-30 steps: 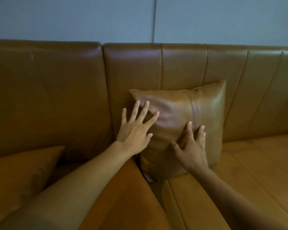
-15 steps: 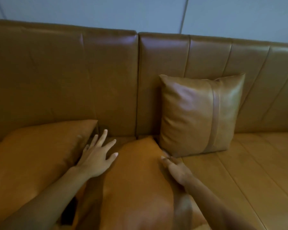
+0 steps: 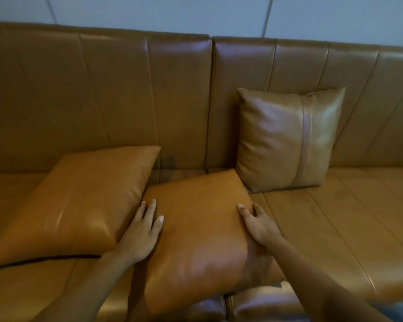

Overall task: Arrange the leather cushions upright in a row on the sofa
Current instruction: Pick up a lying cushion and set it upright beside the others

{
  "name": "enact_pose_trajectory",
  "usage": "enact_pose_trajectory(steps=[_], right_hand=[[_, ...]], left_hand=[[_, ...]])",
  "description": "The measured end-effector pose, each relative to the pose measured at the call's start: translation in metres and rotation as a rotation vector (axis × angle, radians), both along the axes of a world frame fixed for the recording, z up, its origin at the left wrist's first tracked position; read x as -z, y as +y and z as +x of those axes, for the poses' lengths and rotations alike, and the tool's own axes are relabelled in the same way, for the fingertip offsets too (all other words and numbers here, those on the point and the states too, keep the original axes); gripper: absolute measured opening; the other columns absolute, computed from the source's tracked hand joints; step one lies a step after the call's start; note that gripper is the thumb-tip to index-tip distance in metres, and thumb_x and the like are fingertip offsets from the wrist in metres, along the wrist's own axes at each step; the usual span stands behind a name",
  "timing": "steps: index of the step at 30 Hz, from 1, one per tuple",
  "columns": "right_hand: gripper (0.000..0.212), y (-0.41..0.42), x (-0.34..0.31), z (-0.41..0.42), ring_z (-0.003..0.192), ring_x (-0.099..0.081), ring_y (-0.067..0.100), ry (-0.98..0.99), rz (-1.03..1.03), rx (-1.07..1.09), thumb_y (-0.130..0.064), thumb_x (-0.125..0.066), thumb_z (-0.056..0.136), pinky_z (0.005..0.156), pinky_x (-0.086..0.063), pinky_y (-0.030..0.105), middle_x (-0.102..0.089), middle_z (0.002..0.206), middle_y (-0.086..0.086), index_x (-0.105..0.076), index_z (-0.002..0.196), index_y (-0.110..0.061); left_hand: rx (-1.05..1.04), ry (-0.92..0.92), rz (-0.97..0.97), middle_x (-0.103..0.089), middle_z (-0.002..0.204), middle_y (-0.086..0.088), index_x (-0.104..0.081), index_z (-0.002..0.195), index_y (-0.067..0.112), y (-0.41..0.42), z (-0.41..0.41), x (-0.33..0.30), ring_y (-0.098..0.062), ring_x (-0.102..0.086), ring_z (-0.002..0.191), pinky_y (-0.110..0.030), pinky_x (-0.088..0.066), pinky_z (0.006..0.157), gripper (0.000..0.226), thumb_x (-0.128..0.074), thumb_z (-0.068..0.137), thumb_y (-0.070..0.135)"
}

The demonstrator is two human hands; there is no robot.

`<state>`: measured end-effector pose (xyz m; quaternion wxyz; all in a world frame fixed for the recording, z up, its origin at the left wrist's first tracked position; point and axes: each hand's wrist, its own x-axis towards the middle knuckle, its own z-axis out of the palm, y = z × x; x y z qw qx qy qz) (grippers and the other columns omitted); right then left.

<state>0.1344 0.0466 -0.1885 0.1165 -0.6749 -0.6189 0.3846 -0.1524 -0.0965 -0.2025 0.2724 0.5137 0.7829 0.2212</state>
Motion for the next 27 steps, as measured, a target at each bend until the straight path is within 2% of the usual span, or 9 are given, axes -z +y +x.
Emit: enact_pose_trajectory(steps=[3, 7, 11, 13, 15, 19, 22, 25, 27], right_hand=[[0.096, -0.017, -0.003, 0.017, 0.142, -0.044, 0.039, 0.001, -0.039, 0.019, -0.084, -0.031, 0.085, 0.117, -0.032, 0.056, -0.044, 0.159, 0.012, -0.03, 0.16, -0.024], [0.082, -0.038, -0.005, 0.041, 0.133, -0.052, 0.041, 0.031, -0.101, 0.084, -0.073, -0.033, 0.096, 0.11, -0.041, 0.046, -0.054, 0.148, 0.019, -0.045, 0.152, -0.014], [0.082, -0.052, -0.005, 0.056, 0.126, -0.057, 0.042, 0.049, -0.144, 0.107, -0.074, -0.037, 0.093, 0.108, -0.045, 0.049, -0.061, 0.14, 0.02, -0.054, 0.145, -0.014], [0.081, -0.055, -0.011, 0.059, 0.124, -0.058, 0.042, 0.05, -0.15, 0.09, -0.074, -0.039, 0.093, 0.107, -0.046, 0.05, -0.061, 0.139, 0.021, -0.055, 0.143, -0.013], [0.08, -0.058, -0.024, 0.059, 0.123, -0.058, 0.043, 0.05, -0.151, 0.07, -0.072, -0.041, 0.094, 0.105, -0.047, 0.05, -0.06, 0.139, 0.022, -0.055, 0.143, -0.011], [0.077, -0.066, -0.078, 0.055, 0.125, -0.057, 0.044, 0.009, -0.073, 0.026, -0.066, -0.042, 0.098, 0.103, -0.047, 0.045, -0.058, 0.141, 0.025, -0.058, 0.139, -0.004], [0.074, -0.063, -0.136, 0.054, 0.123, -0.058, 0.044, -0.068, 0.064, 0.015, -0.061, -0.047, 0.099, 0.094, -0.047, 0.04, -0.059, 0.138, 0.027, -0.06, 0.134, 0.003], [0.064, -0.057, -0.194, 0.055, 0.089, -0.071, 0.042, -0.019, 0.167, 0.032, -0.055, -0.057, 0.096, 0.077, -0.061, 0.043, -0.069, 0.104, 0.023, -0.067, 0.116, 0.004], [0.052, -0.062, -0.22, 0.054, 0.071, -0.073, 0.037, 0.062, 0.189, 0.042, -0.046, -0.058, 0.098, 0.07, -0.064, 0.044, -0.069, 0.082, 0.019, -0.068, 0.102, 0.004]], left_hand=[[-0.127, -0.094, -0.005, -0.004, 0.171, -0.003, -0.003, 0.163, 0.029, -0.024, 0.017, 0.006, -0.026, -0.02, 0.153, -0.043, -0.021, 0.123, 0.08, -0.036, 0.098, 0.064], [-0.21, -0.311, -0.036, -0.03, 0.163, -0.003, -0.014, 0.161, 0.024, -0.053, 0.028, -0.004, -0.028, -0.037, 0.145, -0.043, -0.034, 0.117, 0.092, -0.041, 0.089, 0.073], [-0.284, -0.614, -0.145, -0.03, 0.162, -0.002, -0.01, 0.16, 0.035, -0.076, 0.034, -0.012, -0.031, -0.042, 0.14, -0.047, -0.04, 0.112, 0.094, -0.049, 0.085, 0.075], [-0.302, -0.652, -0.13, -0.033, 0.161, -0.003, -0.015, 0.16, 0.033, -0.083, 0.037, -0.021, -0.032, -0.044, 0.138, -0.046, -0.043, 0.108, 0.095, -0.053, 0.083, 0.074], [-0.304, -0.63, -0.107, -0.037, 0.159, -0.004, -0.024, 0.159, 0.028, -0.086, 0.037, -0.039, -0.031, -0.046, 0.137, -0.044, -0.043, 0.107, 0.093, -0.054, 0.083, 0.073], [-0.276, -0.529, -0.068, -0.057, 0.14, -0.004, -0.047, 0.148, 0.02, -0.086, 0.026, -0.088, -0.026, -0.061, 0.119, -0.048, -0.049, 0.104, 0.112, -0.065, 0.06, 0.087], [-0.237, -0.359, -0.029, -0.06, 0.134, -0.008, -0.051, 0.144, 0.012, -0.077, 0.021, -0.146, -0.021, -0.067, 0.097, -0.041, -0.053, 0.086, 0.084, -0.064, 0.083, 0.067], [-0.315, -0.243, 0.091, -0.056, 0.134, -0.009, -0.054, 0.141, 0.009, -0.068, 0.011, -0.209, -0.024, -0.066, 0.096, -0.035, -0.056, 0.064, 0.068, -0.077, 0.086, 0.041], [-0.27, -0.085, 0.164, -0.064, 0.123, -0.007, -0.067, 0.121, 0.01, -0.069, 0.01, -0.243, -0.021, -0.07, 0.084, -0.032, -0.058, 0.065, 0.046, -0.08, 0.084, 0.033]])
